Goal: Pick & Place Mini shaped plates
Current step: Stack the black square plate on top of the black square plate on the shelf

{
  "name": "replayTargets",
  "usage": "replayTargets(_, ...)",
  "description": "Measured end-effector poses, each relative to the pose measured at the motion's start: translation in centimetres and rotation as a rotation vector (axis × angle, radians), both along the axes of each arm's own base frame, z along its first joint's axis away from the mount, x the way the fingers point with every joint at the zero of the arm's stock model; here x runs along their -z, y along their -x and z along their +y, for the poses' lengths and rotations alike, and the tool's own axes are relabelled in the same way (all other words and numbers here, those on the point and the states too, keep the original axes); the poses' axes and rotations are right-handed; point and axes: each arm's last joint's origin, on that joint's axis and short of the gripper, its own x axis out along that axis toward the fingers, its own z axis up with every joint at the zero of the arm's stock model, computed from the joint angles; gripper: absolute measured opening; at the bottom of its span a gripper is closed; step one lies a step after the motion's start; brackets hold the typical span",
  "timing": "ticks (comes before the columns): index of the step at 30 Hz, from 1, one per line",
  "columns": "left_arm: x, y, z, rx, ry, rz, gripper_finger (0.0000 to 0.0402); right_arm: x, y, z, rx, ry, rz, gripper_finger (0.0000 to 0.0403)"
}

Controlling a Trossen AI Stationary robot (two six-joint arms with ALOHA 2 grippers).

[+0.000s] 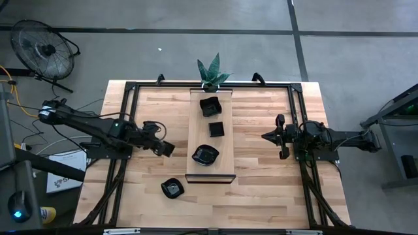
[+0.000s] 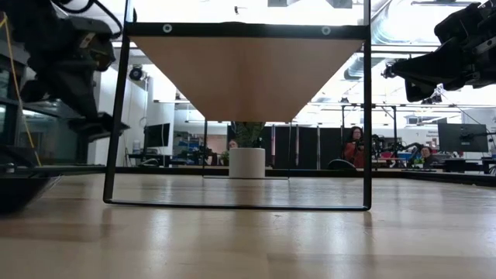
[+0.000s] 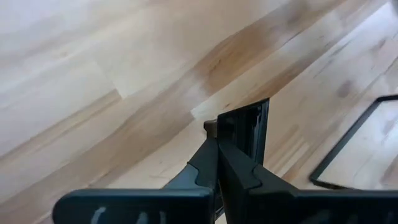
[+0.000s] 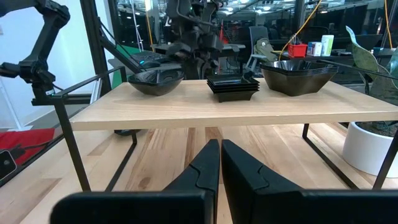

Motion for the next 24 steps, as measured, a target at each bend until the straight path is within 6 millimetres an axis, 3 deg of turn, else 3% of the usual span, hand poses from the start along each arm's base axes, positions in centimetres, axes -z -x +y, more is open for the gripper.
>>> replayTargets(14, -6.3, -0.1, 0.5, -0.033, -0.177, -0.190, 0.0000, 0.0, 0.0, 0.0, 0.000, 0.000, 0.000, 0.0012)
replayTargets(24, -9.2, -1.5, 0.4, 0.033, -0.320, -0.230, 0.0000, 0.0, 0.0, 0.0, 0.000, 0.000, 0.000, 0.0012)
